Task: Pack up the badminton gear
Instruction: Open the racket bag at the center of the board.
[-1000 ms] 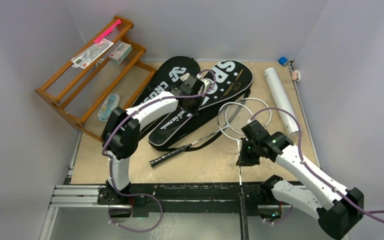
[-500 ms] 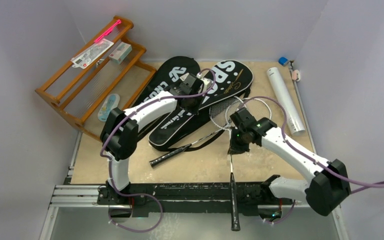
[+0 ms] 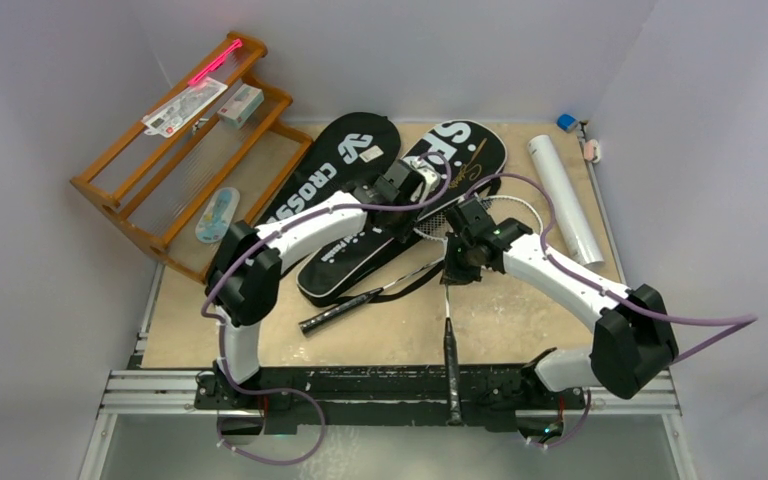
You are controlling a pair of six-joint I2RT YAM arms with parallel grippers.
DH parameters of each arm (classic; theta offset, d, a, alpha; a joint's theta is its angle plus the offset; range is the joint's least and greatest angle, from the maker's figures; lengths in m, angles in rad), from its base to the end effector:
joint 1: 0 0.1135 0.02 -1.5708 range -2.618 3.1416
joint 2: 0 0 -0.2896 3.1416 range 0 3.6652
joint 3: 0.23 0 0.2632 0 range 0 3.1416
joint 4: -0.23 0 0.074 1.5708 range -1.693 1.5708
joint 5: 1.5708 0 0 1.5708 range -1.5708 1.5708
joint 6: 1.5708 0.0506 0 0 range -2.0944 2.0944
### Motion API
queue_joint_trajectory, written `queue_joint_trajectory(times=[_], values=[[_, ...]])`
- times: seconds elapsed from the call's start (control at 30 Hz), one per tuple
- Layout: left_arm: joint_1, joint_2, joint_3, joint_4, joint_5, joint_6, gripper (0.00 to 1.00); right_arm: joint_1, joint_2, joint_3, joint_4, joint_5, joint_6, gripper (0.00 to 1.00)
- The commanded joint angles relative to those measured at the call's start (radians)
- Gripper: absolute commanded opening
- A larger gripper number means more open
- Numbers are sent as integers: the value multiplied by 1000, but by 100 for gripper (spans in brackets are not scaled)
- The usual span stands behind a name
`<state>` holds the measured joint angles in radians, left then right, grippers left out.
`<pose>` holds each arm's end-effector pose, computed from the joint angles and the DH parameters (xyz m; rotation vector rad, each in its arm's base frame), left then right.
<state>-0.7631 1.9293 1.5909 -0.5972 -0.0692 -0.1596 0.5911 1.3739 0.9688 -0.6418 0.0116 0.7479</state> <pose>0.3328 -0.3134 0.2560 0.7238 2.4220 -0.2916 0.2368 0.1583 0.2438 0.2149 2.6819 0.4354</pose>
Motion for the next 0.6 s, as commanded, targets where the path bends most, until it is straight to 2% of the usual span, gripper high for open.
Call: queue_joint_trajectory(times=[0.0,0.2,0.3,0.4,0.57], values=[[-33,-41,-1,-2,-144,45,44,7,-17,57,70,37,14,0],[-47,10,15,-19,-172,46,55,7,-50,54,81,39,23,0],[-56,43,28,-37,-245,35,62,8,-65,54,74,42,36,0],[-61,68,34,-46,-293,28,63,7,-71,59,69,37,42,0],[-62,122,57,-63,-288,26,63,7,-72,63,68,30,42,0]])
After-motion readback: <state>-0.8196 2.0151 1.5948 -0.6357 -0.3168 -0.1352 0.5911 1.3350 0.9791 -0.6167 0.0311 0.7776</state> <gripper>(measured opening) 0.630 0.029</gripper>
